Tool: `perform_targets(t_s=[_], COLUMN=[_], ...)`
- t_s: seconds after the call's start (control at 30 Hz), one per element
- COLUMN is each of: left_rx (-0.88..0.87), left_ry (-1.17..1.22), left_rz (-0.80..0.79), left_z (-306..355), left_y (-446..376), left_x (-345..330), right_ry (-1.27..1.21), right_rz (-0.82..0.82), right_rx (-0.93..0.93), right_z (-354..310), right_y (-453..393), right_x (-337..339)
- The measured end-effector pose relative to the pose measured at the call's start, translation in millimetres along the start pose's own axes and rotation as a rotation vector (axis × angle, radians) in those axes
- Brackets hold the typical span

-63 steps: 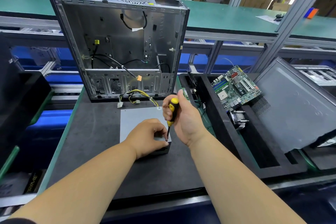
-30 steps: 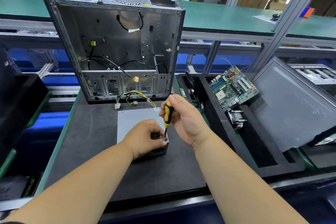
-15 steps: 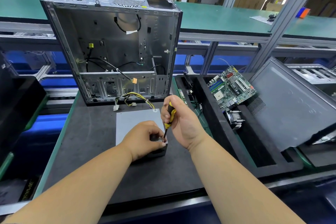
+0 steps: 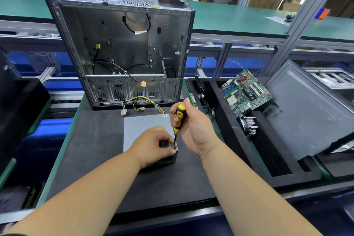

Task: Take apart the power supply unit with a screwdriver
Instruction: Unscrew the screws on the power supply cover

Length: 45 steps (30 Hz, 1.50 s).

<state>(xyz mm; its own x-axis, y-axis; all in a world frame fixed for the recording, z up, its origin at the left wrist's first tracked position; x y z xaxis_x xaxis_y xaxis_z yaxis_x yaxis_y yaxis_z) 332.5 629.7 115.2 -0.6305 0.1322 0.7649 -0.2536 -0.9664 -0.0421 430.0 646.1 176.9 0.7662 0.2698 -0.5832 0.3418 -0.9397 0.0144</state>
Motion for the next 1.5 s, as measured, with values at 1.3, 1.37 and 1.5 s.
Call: perform_targets(t_s=[1.3, 1.37, 1.5], left_rx=[-0.026, -0.017, -0.018], left_ry=[-0.019, -0.012, -0.010], left_rz=[0.018, 0.023, 0.016], left_z=[0.2, 0.3, 0.7], left_y=[-0.6, -0.4, -0.1], left_x=[-0.2, 0.2, 0.2], right_ry=[-0.005, -0.001, 0.008], right_rz=[0.020, 0.023, -0.003], right_rx=[0.014, 0.034, 0.052], right_z=[-0.1, 1.4, -0.4], right_y=[2.4, 1.8, 1.8], right_x=[2.4, 1.7, 1.4])
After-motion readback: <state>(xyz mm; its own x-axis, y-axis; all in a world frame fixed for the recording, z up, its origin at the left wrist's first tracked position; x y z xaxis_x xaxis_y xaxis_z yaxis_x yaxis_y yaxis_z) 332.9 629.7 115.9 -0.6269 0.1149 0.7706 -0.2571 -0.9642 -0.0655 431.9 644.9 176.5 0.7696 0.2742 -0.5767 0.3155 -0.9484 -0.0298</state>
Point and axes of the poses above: each hand's wrist, its own y-axis away from the middle knuckle, its own x-axis out of the back of the hand, z = x × y, the point moved 8 cm from there along -y, towards the middle knuckle, and after that the axes turned 12 degrees about -y, right-handed, at the moved point
